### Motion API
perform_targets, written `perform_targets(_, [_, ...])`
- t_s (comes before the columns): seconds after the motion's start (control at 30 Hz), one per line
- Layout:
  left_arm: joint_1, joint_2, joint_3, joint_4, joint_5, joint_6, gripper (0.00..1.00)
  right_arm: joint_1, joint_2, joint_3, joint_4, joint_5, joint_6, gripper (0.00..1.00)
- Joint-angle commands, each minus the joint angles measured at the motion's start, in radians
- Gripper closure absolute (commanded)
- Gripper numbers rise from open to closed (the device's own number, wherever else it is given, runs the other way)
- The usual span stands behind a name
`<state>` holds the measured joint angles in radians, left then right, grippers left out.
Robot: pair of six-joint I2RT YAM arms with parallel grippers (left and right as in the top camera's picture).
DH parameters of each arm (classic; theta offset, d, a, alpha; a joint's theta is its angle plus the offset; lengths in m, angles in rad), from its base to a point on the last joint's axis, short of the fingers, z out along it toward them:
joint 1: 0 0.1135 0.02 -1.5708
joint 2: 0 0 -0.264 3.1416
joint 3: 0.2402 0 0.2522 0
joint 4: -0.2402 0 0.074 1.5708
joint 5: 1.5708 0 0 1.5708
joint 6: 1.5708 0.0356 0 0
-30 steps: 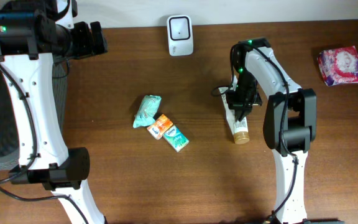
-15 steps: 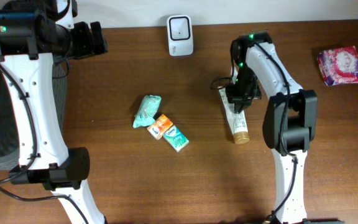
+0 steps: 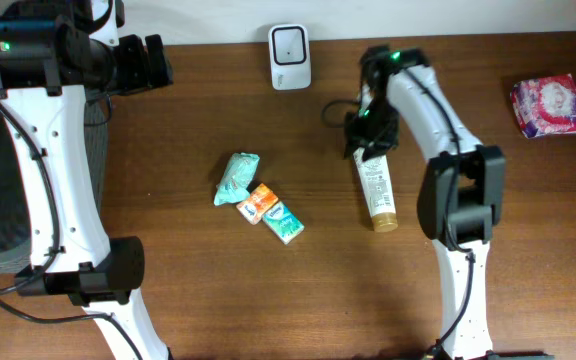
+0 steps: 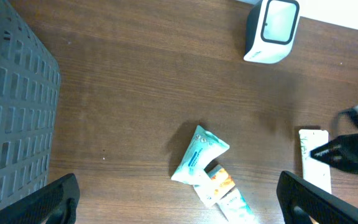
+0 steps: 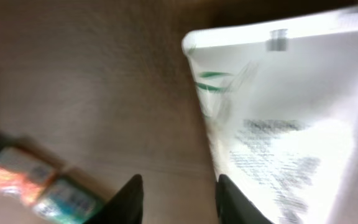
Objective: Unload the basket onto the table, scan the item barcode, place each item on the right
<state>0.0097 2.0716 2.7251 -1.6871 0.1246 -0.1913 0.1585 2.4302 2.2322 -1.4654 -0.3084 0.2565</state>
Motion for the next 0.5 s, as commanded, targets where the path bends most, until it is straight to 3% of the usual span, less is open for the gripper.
perform_targets(0.0, [0.000,-0.026,0.012,-0.001,0.010,0.005,0.01,-0.114,-0.004,0.114,-0.111,0.008,-0.170,0.29])
perform_targets(0.07, [0.000,-0.026,0.012,-0.001,0.010,0.005,0.01,-0.205,-0.002,0.084,-0.160,-0.005,-0.233,0.16])
perform_targets(0.2, [0.000,-0.026,0.012,-0.001,0.010,0.005,0.01,-0.293,-0.002,-0.121,-0.172,-0.299,-0.499,0.11])
perform_targets(0.33, [0.000,-0.026,0.012,-0.001,0.010,0.005,0.01,-0.283,-0.002,-0.332,-0.095,-0.374,-0.570,0.12])
perform_targets(0.47, [0.000,-0.026,0.012,-0.001,0.010,0.005,0.01,-0.262,-0.002,-0.424,-0.006,-0.410,-0.562,0.21])
